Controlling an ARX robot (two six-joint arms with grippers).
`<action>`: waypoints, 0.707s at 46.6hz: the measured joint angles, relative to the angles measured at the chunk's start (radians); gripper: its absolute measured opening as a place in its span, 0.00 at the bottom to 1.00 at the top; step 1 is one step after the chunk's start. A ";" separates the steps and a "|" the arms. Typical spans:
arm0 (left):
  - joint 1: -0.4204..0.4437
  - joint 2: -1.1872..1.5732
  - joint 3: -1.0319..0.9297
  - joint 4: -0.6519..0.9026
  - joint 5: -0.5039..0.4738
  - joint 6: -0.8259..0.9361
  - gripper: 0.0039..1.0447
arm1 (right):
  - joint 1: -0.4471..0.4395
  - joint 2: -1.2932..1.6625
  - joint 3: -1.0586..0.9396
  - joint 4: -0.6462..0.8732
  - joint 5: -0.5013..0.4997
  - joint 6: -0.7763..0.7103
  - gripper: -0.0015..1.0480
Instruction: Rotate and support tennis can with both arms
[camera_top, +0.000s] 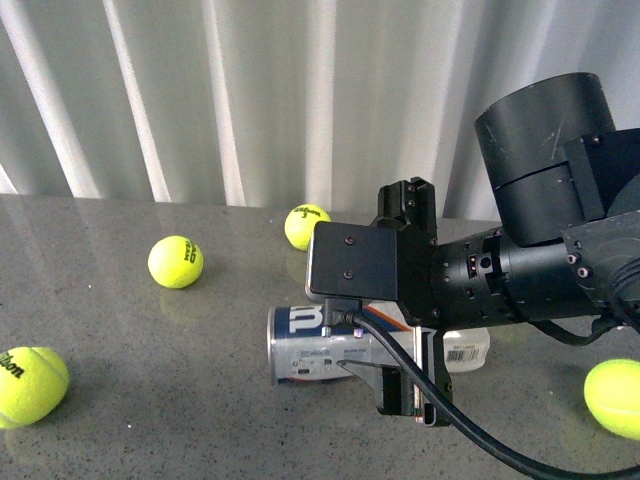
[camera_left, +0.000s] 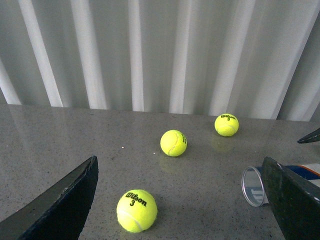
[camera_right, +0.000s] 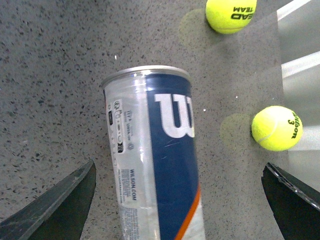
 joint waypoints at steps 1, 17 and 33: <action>0.000 0.000 0.000 0.000 0.000 0.000 0.94 | 0.000 -0.003 -0.002 0.001 0.000 0.008 0.93; 0.000 0.000 0.000 0.000 0.000 0.000 0.94 | -0.041 -0.264 -0.129 0.151 0.077 0.513 0.93; 0.000 0.000 0.000 0.000 0.000 0.000 0.94 | -0.216 -0.579 -0.321 -0.006 0.271 1.213 0.93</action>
